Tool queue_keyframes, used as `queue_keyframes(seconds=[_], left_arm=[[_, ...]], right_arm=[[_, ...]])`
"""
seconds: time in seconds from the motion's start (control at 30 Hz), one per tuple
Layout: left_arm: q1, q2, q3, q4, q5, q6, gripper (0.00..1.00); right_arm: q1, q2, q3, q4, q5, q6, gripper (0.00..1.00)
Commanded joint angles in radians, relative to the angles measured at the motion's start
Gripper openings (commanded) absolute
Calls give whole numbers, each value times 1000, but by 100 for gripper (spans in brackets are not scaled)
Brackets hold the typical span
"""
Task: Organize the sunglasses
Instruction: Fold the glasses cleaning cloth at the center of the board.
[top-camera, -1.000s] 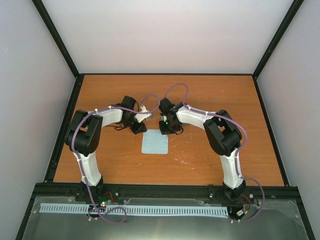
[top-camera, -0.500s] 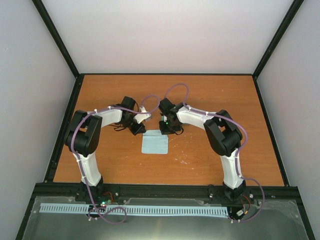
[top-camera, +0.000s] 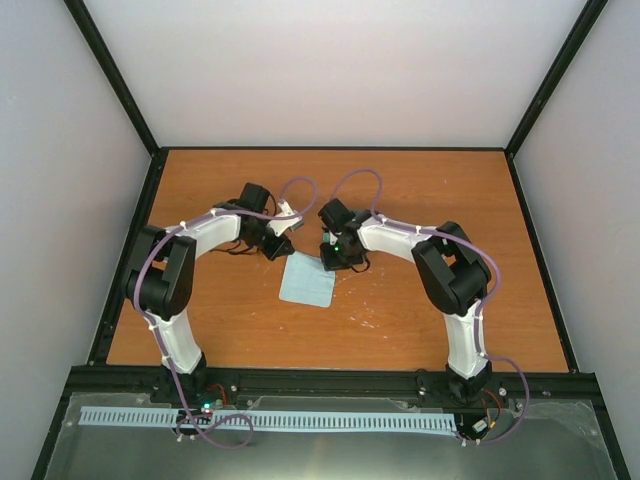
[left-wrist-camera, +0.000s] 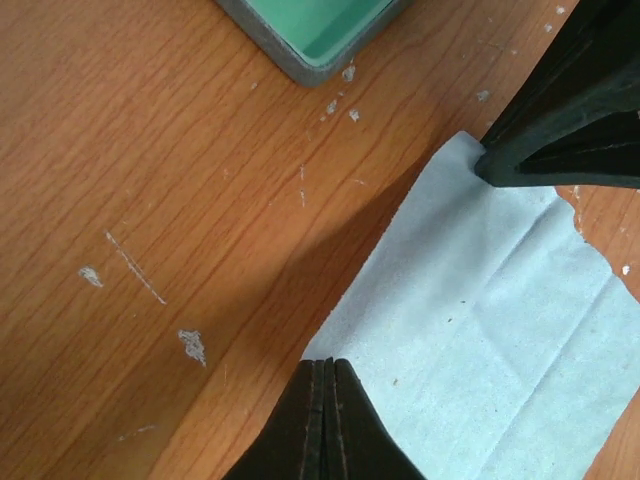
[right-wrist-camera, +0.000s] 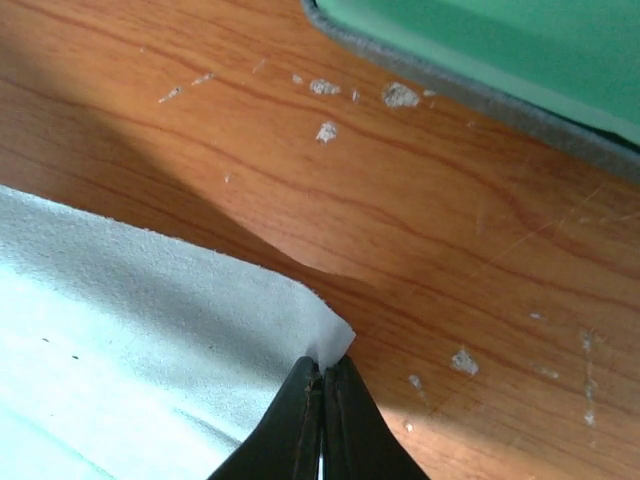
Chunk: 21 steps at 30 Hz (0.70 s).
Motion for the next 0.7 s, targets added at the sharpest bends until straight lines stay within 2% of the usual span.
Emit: queue_keyframes(seconds=[0.0,0.37,0.67], left_arm=[[4,-45,1,1,21,-22,0],[4,-81,-58,28,23,-33,0],[4,-121,-90,51,44,-39,0]], right_arm=[[-1,-59,-38,40,-1,6,3],[-1,-178,-177,201,-23,16,3],[2,-194,-234,243,-55,-6,3]])
